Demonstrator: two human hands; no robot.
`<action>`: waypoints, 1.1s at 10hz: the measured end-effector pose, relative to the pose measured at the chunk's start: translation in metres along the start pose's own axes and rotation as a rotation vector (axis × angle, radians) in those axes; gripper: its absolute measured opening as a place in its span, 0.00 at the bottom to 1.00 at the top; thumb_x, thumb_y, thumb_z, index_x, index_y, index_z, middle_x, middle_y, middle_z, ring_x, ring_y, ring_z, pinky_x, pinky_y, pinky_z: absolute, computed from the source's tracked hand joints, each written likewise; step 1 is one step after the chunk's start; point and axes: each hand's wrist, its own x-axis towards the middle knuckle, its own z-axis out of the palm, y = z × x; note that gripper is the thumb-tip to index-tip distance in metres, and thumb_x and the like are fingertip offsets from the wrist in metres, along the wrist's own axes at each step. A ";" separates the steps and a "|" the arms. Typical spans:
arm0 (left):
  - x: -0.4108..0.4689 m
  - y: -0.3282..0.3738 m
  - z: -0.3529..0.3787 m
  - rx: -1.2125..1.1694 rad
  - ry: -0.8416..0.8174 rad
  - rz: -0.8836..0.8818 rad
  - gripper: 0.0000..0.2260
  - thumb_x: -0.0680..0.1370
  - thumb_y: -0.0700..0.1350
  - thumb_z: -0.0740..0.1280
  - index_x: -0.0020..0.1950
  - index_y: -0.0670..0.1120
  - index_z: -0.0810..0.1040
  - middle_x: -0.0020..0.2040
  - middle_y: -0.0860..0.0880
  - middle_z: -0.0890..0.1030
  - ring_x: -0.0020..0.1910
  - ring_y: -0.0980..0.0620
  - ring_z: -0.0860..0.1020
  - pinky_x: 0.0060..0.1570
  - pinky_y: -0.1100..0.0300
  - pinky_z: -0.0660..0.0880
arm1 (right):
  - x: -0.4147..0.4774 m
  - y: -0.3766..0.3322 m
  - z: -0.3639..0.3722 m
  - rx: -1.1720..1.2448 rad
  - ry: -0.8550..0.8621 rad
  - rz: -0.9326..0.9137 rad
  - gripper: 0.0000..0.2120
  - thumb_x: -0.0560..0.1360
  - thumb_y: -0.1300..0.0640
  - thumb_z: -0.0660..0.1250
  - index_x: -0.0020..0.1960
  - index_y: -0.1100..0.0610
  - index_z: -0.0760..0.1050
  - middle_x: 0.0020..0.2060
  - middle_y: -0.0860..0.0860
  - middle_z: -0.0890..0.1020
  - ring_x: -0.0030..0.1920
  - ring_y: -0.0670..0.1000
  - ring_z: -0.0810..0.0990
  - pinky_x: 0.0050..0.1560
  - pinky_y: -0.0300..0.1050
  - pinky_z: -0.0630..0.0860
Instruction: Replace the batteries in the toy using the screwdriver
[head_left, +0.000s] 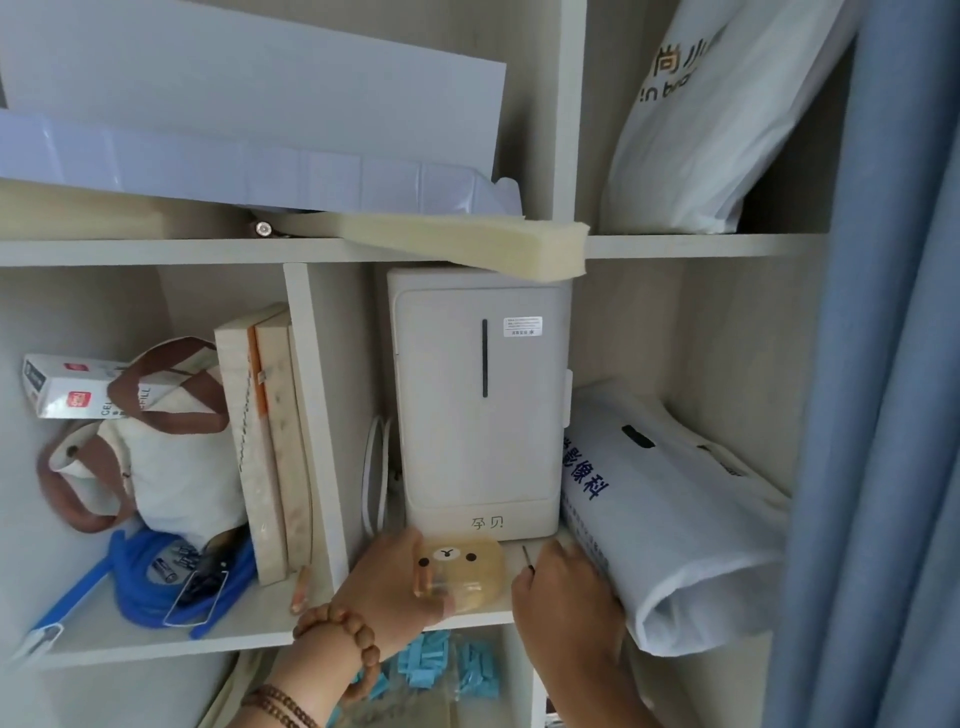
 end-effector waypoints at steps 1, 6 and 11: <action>-0.001 0.000 0.000 -0.004 0.012 0.004 0.14 0.68 0.52 0.75 0.47 0.53 0.73 0.47 0.55 0.76 0.45 0.58 0.76 0.41 0.65 0.71 | 0.003 -0.001 0.002 -0.001 -0.011 0.002 0.11 0.80 0.52 0.58 0.55 0.54 0.77 0.52 0.49 0.82 0.52 0.50 0.84 0.45 0.43 0.79; -0.010 0.003 -0.001 0.016 0.019 0.024 0.20 0.71 0.54 0.73 0.57 0.53 0.68 0.53 0.57 0.71 0.50 0.61 0.70 0.41 0.71 0.64 | 0.005 -0.004 0.005 -0.015 -0.045 0.041 0.11 0.80 0.53 0.59 0.57 0.55 0.77 0.52 0.50 0.83 0.52 0.51 0.85 0.46 0.43 0.80; -0.060 0.033 -0.035 -0.010 0.215 0.022 0.16 0.78 0.53 0.64 0.63 0.48 0.73 0.61 0.50 0.77 0.56 0.53 0.77 0.58 0.58 0.74 | -0.008 -0.008 -0.037 0.230 -0.010 -0.128 0.16 0.81 0.48 0.59 0.63 0.58 0.73 0.56 0.54 0.81 0.53 0.56 0.82 0.49 0.48 0.80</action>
